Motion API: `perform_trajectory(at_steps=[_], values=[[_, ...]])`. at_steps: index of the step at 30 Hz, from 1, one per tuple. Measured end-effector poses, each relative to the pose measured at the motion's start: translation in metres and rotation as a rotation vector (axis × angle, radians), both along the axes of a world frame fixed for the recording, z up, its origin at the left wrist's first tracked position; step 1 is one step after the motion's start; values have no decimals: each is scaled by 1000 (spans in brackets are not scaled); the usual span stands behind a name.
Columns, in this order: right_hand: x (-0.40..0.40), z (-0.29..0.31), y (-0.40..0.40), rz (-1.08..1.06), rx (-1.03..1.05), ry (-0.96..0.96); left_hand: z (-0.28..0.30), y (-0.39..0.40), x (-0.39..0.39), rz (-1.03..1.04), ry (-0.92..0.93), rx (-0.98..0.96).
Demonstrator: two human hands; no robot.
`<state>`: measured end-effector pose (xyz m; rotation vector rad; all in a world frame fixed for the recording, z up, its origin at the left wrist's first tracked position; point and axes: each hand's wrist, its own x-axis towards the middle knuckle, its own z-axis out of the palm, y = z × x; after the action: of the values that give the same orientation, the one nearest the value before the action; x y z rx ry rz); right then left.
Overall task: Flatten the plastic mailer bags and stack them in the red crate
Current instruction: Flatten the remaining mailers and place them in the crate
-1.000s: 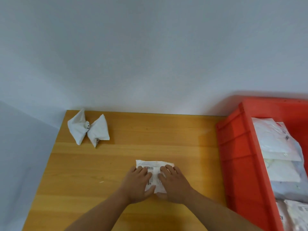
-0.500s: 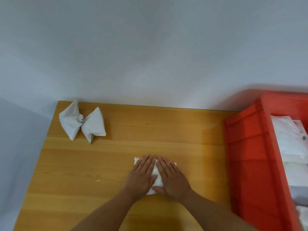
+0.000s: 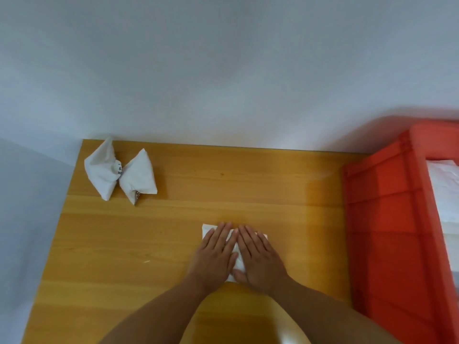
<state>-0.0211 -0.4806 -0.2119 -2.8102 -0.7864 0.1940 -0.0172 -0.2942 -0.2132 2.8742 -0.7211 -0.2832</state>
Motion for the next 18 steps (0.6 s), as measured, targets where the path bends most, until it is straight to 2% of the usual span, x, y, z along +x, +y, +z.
perform_trajectory(at_steps=[4, 8, 12, 15, 18], values=[[2, 1, 0, 4, -38, 53, 3, 0, 2, 33, 48, 21], [5, 13, -2, 1, -81, 208, 13, 1, 4, 78, 133, 25], [13, 40, 7, -245, -77, 378, 35, 2, 1, 598, 324, -134], [17, 55, 13, -431, 48, 533, 49, -3, 8, 720, 448, -332], [25, 80, 8, -607, 247, 645, 76, -3, 32, 715, 476, -424]])
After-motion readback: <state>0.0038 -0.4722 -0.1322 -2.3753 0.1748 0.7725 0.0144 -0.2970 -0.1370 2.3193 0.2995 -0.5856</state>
